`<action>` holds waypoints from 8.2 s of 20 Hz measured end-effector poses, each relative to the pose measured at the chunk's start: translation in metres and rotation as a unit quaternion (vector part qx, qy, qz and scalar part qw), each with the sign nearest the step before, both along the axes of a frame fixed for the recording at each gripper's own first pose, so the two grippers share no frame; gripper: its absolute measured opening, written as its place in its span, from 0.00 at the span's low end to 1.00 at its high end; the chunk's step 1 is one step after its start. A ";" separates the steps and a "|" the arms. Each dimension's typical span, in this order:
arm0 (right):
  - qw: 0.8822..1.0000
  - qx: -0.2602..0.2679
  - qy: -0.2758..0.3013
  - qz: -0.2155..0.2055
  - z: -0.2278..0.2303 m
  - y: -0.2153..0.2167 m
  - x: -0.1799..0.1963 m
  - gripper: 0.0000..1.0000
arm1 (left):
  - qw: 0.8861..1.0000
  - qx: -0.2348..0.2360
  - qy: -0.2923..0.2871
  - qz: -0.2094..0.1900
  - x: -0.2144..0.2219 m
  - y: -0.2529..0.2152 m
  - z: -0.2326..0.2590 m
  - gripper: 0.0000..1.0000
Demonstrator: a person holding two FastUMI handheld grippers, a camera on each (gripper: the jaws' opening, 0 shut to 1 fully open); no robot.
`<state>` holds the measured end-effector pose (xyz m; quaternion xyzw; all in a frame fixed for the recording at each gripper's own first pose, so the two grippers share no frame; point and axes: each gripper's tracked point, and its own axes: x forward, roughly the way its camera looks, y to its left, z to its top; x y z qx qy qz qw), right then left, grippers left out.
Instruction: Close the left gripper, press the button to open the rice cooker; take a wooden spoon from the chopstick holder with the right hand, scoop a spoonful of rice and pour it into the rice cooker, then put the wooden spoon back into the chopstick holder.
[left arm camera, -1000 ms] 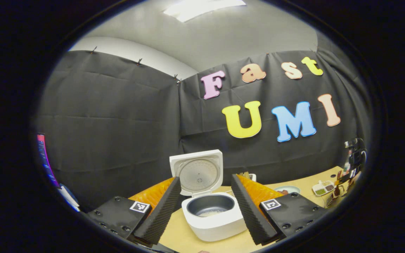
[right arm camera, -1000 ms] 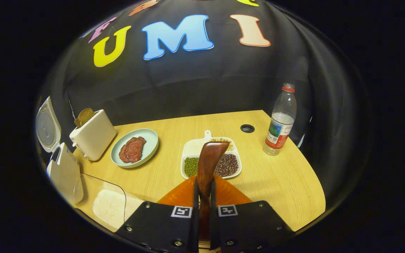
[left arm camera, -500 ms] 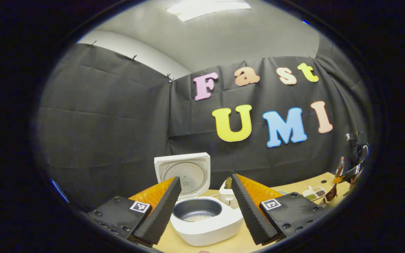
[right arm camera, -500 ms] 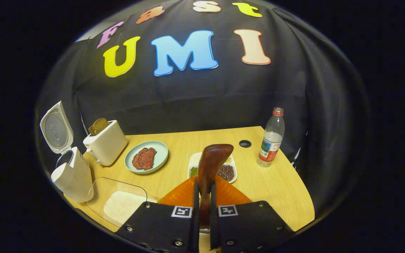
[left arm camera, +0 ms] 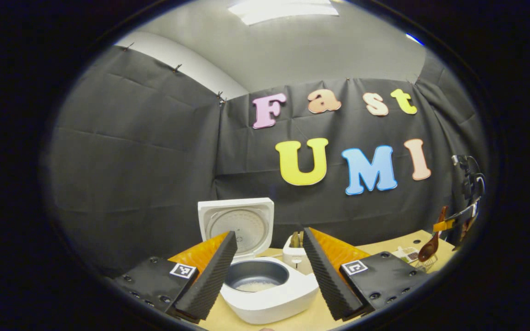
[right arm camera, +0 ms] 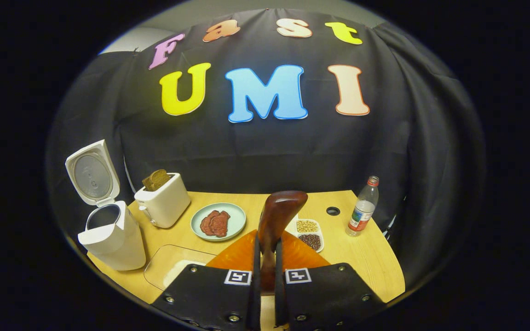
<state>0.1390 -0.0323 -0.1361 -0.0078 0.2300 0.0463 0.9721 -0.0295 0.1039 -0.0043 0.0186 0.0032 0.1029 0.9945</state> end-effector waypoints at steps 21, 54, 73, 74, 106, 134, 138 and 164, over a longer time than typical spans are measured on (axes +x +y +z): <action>0.995 -0.053 0.068 0.049 -0.107 0.132 -0.025 0.13 | 0.999 0.011 0.028 0.020 -0.022 0.106 -0.029 1.00; 0.879 0.448 0.118 -0.115 -0.096 0.104 -0.054 0.12 | 0.999 0.022 0.011 -0.031 -0.013 0.082 -0.019 0.99; 0.838 0.535 0.109 0.005 0.009 0.228 -0.013 0.12 | 0.998 0.004 0.015 0.053 -0.054 0.159 -0.030 1.00; 0.839 0.532 0.110 0.013 0.011 0.238 -0.010 0.12 | 0.998 0.002 0.016 0.058 -0.057 0.164 -0.032 1.00; 0.942 0.233 0.105 0.217 -0.048 0.485 -0.004 0.12 | 0.981 0.013 0.059 0.185 -0.136 0.267 -0.059 1.00; 0.954 0.137 -0.097 0.250 0.093 0.394 -0.015 0.12 | 0.992 0.022 0.034 0.120 -0.091 0.209 -0.026 0.93; 0.963 0.150 -0.101 0.201 0.101 0.328 -0.003 0.12 | 0.995 0.019 0.030 0.093 -0.072 0.179 -0.021 0.93; 0.996 0.037 -0.040 -0.069 -0.012 -0.065 0.012 0.12 | 1.000 0.021 0.020 0.005 0.029 0.003 0.004 0.94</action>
